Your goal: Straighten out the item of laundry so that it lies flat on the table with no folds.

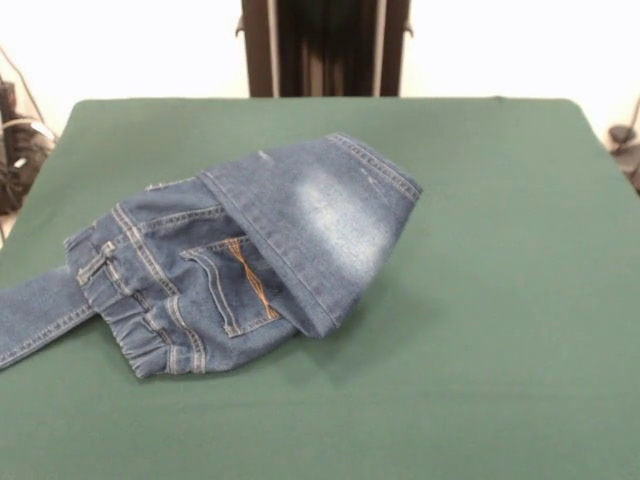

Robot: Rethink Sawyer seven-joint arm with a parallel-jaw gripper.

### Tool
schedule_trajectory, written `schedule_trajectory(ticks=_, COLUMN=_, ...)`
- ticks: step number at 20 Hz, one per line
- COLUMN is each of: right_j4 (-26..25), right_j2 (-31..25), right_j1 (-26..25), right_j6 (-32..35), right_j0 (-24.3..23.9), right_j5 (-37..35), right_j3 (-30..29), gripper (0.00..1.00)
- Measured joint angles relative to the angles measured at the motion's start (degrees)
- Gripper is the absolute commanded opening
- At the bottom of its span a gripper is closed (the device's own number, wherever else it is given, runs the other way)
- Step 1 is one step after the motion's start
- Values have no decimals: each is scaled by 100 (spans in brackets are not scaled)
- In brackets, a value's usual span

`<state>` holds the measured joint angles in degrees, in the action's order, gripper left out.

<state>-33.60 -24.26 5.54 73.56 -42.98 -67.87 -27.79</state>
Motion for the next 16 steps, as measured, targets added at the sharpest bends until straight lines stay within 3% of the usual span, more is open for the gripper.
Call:
schedule_trajectory(ticks=9, right_j4=356, right_j2=516, right_j1=1106, right_j6=5, right_j0=121, right_j5=1214, right_j3=-1920, gripper=100)
schedule_trajectory(ticks=16, right_j4=635, right_j2=796, right_j1=1749, right_j6=98, right_j0=401, right_j5=1687, right_j3=-2917, gripper=100)
